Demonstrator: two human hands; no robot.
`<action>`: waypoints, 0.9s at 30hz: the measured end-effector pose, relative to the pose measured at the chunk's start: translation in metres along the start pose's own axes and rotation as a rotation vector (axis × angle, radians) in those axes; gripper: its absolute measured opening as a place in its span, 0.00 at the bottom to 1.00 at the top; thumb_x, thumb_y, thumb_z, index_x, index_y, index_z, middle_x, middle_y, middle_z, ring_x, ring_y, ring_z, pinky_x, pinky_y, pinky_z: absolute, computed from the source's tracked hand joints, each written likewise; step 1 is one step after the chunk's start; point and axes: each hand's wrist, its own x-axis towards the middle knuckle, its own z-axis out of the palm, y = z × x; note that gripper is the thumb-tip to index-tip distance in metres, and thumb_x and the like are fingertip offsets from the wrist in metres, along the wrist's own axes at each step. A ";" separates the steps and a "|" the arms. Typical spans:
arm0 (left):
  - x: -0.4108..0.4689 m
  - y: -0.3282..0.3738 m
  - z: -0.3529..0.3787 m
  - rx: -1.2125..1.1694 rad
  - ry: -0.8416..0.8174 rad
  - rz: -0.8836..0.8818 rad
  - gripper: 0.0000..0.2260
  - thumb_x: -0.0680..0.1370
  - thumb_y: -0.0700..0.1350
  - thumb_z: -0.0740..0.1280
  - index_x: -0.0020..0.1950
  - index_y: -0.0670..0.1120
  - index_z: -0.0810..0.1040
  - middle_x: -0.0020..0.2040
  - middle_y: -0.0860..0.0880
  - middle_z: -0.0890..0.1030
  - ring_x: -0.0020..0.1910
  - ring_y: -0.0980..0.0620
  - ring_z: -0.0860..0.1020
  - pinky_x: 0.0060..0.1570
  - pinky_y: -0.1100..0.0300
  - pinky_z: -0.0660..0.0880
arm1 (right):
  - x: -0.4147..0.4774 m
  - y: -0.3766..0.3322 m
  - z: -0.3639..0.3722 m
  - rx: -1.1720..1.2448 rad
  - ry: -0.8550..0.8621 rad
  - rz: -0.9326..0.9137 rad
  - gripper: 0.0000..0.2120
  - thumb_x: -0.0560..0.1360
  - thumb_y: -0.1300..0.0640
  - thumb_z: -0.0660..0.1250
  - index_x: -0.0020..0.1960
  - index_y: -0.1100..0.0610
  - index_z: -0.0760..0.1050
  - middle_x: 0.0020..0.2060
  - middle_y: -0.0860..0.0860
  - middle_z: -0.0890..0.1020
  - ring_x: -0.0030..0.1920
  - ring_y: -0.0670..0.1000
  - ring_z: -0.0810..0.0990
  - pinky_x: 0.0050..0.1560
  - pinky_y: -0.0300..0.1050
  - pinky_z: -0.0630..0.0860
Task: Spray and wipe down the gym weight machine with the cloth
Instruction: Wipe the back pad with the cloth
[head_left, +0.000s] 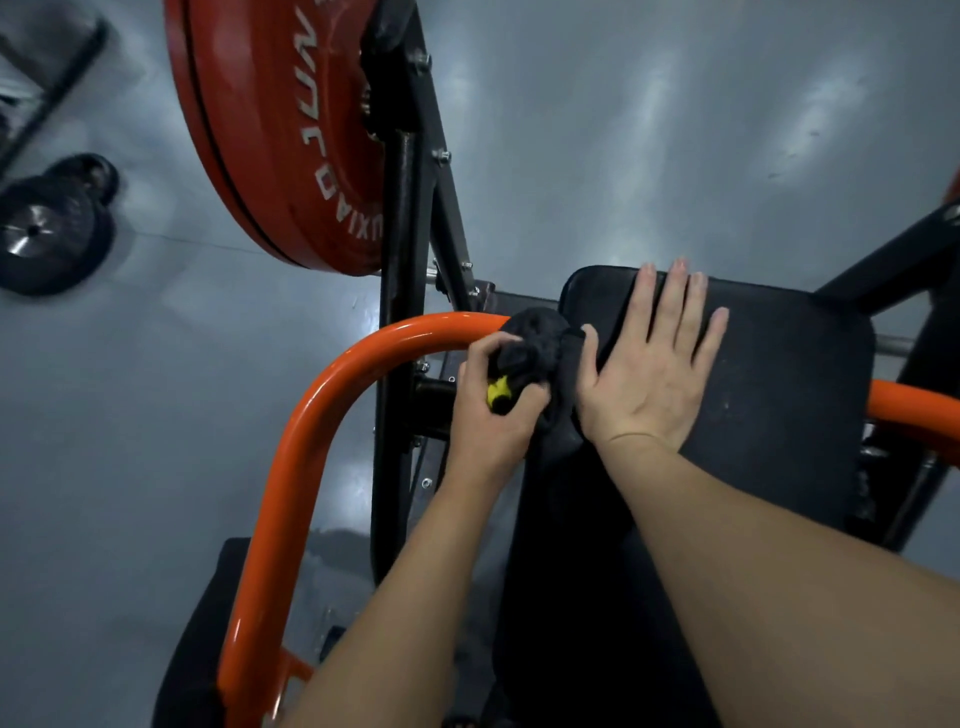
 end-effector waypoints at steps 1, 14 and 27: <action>-0.003 -0.001 0.000 0.011 0.009 -0.007 0.17 0.72 0.52 0.72 0.59 0.57 0.75 0.59 0.47 0.78 0.60 0.48 0.78 0.64 0.44 0.75 | 0.000 0.000 0.000 -0.002 0.002 0.005 0.36 0.81 0.40 0.47 0.83 0.60 0.52 0.82 0.61 0.53 0.82 0.60 0.49 0.81 0.63 0.45; 0.106 0.052 0.039 0.128 -0.164 0.021 0.18 0.72 0.56 0.78 0.59 0.55 0.80 0.53 0.60 0.84 0.56 0.61 0.81 0.63 0.53 0.77 | 0.000 -0.001 -0.002 -0.063 -0.001 -0.002 0.46 0.66 0.48 0.54 0.83 0.59 0.51 0.82 0.59 0.52 0.83 0.60 0.48 0.81 0.62 0.44; -0.110 -0.044 -0.045 -0.042 -0.081 -0.386 0.15 0.79 0.34 0.70 0.60 0.50 0.77 0.52 0.56 0.82 0.53 0.56 0.80 0.54 0.65 0.76 | 0.000 -0.004 -0.002 -0.030 0.032 0.036 0.36 0.80 0.41 0.53 0.82 0.59 0.56 0.82 0.59 0.56 0.82 0.59 0.52 0.81 0.63 0.47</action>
